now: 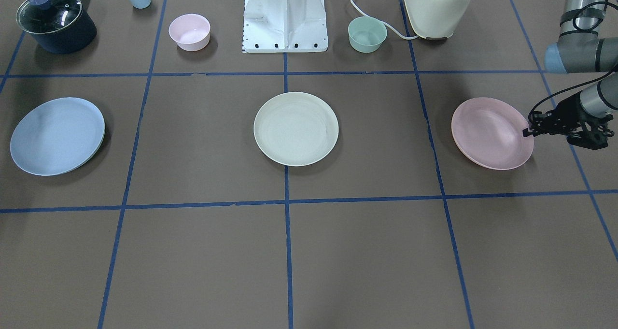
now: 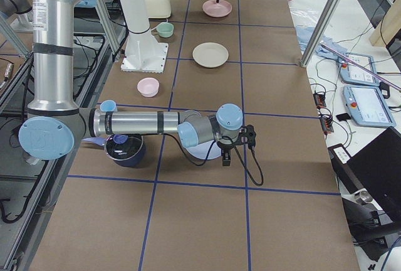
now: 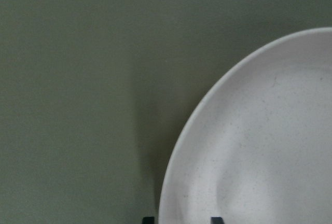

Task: Stack three plates with pink and blue
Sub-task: 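Lower the left gripper to the rim of the pink plate and grasp it, then carry the pink plate with the left gripper onto the cream plate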

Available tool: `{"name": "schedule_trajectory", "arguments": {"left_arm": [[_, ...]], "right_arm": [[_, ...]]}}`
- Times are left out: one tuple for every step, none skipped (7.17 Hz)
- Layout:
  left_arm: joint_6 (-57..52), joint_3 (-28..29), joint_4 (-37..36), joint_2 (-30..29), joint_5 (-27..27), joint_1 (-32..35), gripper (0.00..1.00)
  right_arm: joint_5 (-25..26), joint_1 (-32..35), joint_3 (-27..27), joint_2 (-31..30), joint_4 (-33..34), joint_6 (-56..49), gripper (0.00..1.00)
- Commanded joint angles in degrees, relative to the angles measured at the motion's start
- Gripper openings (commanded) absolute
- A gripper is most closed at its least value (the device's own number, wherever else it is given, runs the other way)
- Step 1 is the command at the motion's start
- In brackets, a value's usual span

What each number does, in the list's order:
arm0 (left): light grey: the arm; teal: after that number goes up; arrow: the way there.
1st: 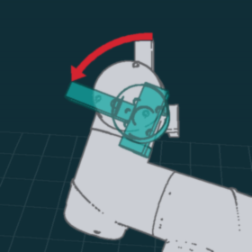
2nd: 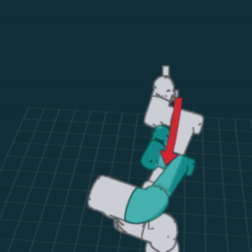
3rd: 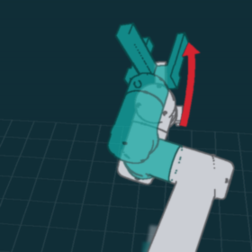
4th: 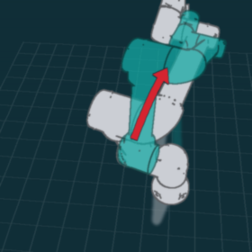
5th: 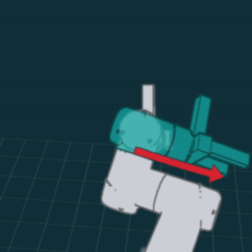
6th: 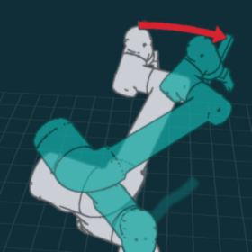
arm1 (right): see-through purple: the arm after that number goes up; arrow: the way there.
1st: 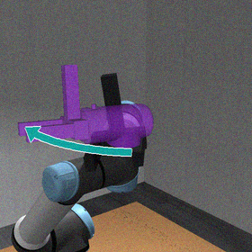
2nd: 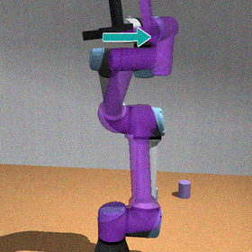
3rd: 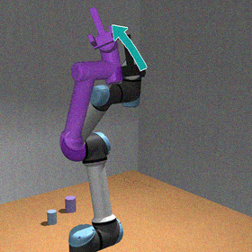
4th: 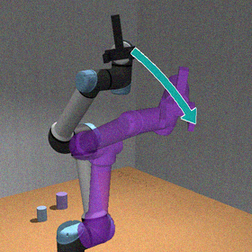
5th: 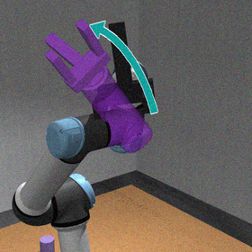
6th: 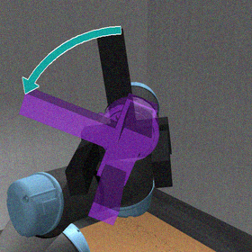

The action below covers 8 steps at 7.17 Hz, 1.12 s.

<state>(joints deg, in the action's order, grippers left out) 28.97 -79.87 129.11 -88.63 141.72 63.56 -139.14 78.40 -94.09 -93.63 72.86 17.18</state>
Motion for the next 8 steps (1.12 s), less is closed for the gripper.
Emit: {"name": "schedule_trajectory", "arguments": {"left_arm": [[0.30,-0.63,-0.09,-0.14,0.57,-0.01,0.00],[0.64,-2.90,-0.96,-0.75,0.66,-0.01,0.00],[3.00,-4.92,-2.62,-2.32,2.23,0.07,0.00],[6.41,-7.29,-3.07,-3.73,2.33,-0.01,0.00],[11.76,-8.62,-3.43,-6.70,3.90,-0.01,0.00],[15.46,-10.81,-3.26,-8.73,4.79,-3.06,0.00],[23.59,-14.22,-3.43,-9.97,4.62,-9.18,0.00],[32.03,-15.21,-3.34,-14.68,4.18,-13.42,0.00]], "right_arm": [[0.00,0.08,-0.04,0.02,0.00,-0.04,1.00],[0.00,0.00,-0.04,0.02,0.00,-0.04,1.00],[0.00,-0.01,-0.39,0.11,0.00,0.05,1.00],[0.00,-0.01,-0.39,0.28,0.00,0.05,1.00],[0.00,0.08,-0.39,0.37,0.00,0.05,1.00],[0.00,0.00,-0.39,0.46,0.00,0.14,1.00],[0.00,-0.01,-0.48,0.55,0.00,0.31,1.00],[0.00,-0.01,-0.39,0.64,0.00,0.92,1.00]]}}
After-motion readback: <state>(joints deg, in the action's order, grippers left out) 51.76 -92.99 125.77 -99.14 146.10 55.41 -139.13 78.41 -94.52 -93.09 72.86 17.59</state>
